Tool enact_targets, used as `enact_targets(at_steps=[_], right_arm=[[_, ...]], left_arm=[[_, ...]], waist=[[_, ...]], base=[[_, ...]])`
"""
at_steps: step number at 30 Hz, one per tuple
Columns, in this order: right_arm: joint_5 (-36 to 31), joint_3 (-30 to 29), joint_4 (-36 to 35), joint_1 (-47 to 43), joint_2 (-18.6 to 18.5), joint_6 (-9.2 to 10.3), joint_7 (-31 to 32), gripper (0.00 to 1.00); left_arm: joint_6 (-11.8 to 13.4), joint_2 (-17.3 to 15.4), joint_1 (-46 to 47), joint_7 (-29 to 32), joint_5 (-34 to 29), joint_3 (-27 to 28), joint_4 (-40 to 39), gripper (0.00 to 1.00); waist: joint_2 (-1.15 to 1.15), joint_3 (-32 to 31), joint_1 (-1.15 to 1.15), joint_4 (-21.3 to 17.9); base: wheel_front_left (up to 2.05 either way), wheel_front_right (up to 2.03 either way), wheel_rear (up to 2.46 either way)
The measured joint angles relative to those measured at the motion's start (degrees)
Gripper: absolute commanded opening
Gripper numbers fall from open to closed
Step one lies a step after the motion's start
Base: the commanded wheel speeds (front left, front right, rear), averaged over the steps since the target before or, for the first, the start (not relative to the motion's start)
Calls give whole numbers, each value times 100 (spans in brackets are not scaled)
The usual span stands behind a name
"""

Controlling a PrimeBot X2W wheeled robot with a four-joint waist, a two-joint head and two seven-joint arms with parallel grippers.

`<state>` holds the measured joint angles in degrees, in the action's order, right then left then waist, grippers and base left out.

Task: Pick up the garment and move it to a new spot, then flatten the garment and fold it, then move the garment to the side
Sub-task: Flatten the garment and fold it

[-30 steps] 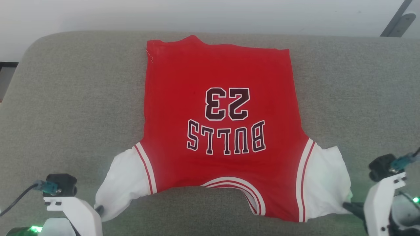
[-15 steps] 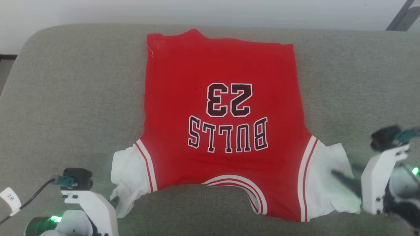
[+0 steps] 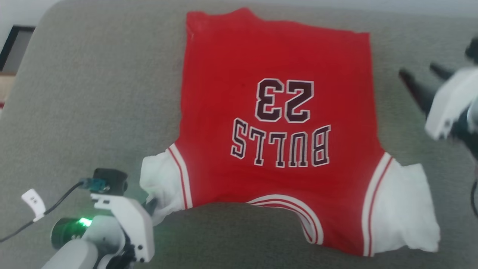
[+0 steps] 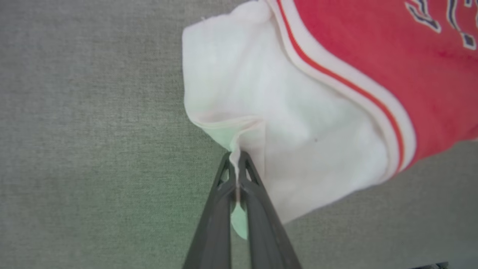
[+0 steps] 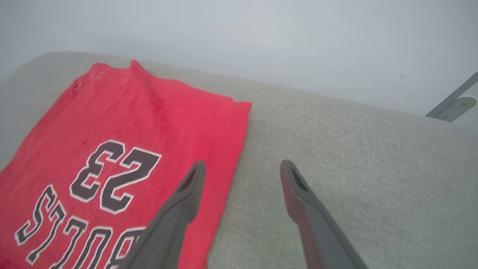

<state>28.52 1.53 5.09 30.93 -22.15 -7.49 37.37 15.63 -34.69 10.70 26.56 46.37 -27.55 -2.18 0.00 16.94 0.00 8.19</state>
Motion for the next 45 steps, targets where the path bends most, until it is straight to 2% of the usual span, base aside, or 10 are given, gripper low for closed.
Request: enact_targets(at_steps=[4,10,11,16,24,25,26,36,42,45], right_arm=[[-300,100,958,855,53,1,-325,100],[-559,242,2441,1941,47,1,-460,100],[-567,252,2938,2223,66,0,-442,100],[-635,311,4032,2772,42,1,-234,100],[-917,542,5179,3554,-60,0,294,100],[-946,563,5286,3614,-65,0,334,63],[-982,597,5360,3669,-70,0,355,0],[-912,1091,5568,3728,35,-5,-107,0],[-296,1879,4905,3371,46,-4,-11,0],[122,2262,4368,3084,-87,-4,102,0]], left_arm=[[-135,143,263,-4,-60,-120,66,0],[-330,387,649,-64,-105,-282,255,0],[-388,472,758,-98,-110,-330,339,0],[-566,670,988,-160,-119,-444,558,0],[-799,918,1261,-297,-118,-566,909,0],[-825,946,1283,-301,-109,-568,946,0],[-845,966,1299,-330,-108,-572,989,0],[-915,940,1328,-447,-55,-527,1301,0],[-795,751,1212,-446,-40,-428,1311,0],[-735,638,1134,-421,-30,-394,1277,0]], waist=[[0,197,0,186],[0,492,0,521],[0,579,0,639],[0,759,0,925],[0,946,0,1259],[0,955,0,1279],[0,959,0,1293],[0,760,0,1135],[0,509,0,850],[0,366,0,691]], base=[[0,0,0],[0,0,0],[0,0,0],[0,0,0],[0,0,0],[0,0,0],[0,0,0],[0,0,0],[0,0,0],[0,0,0]])
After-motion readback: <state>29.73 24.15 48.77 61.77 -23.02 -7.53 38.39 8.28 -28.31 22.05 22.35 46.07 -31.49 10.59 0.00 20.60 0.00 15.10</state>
